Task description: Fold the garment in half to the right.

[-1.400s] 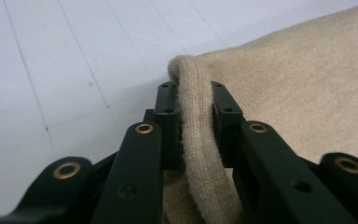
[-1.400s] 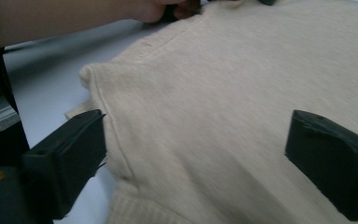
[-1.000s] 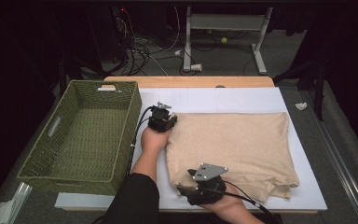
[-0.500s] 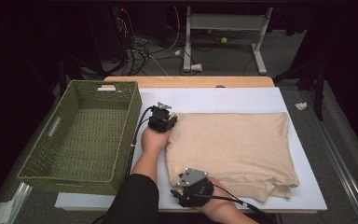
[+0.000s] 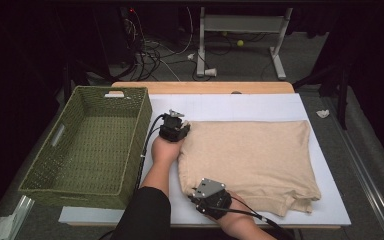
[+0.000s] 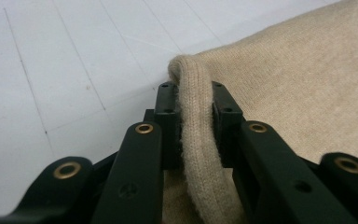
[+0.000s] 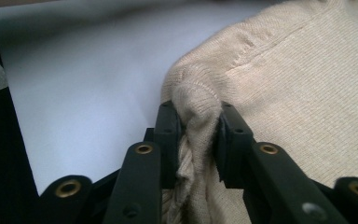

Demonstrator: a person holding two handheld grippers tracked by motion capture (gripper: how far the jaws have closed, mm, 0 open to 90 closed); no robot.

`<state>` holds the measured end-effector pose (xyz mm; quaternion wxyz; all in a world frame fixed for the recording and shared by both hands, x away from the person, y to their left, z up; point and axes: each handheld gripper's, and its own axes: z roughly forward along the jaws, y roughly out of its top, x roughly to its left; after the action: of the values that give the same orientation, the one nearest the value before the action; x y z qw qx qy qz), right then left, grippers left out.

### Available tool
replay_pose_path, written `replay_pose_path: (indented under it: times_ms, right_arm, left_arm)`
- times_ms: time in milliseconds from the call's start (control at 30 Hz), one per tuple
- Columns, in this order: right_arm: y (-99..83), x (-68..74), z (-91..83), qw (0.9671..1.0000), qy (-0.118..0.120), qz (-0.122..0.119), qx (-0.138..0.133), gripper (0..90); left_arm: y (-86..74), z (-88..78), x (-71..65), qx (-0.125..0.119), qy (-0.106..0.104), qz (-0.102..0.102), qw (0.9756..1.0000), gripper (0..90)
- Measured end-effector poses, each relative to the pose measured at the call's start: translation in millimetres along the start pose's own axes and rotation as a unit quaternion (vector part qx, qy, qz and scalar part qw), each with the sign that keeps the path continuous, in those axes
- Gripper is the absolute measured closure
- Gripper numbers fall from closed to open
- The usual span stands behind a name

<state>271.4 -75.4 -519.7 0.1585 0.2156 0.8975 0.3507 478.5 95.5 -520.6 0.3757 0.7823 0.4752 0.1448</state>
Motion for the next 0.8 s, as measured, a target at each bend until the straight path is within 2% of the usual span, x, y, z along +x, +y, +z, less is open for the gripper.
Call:
replay_pose_path:
  times_ms: [167, 433, 633, 800]
  right_arm:
    - [-0.6, -3.7, -1.0, 0.9999, 0.011, 0.005, -0.006, 78.0]
    - [-1.3, -5.4, -2.9, 0.9998, 0.015, -0.004, -0.011, 80.4]
    - [-3.7, -9.9, -5.4, 0.9992, 0.029, -0.002, -0.027, 81.7]
    - [-6.5, -16.9, -9.1, 0.9977, 0.045, 0.012, -0.05, 81.9]
  left_arm:
    - [0.1, 0.0, 0.8, 0.0, -0.003, -0.002, 1.0, 73.7]
    - [-0.1, -0.2, 0.3, -0.001, -0.001, -0.002, 1.0, 73.6]
    - [-0.7, -1.0, -0.8, -0.003, 0.002, 0.002, 1.0, 73.6]
    - [-1.3, -2.1, 2.3, -0.006, -0.009, -0.009, 0.9999, 73.5]
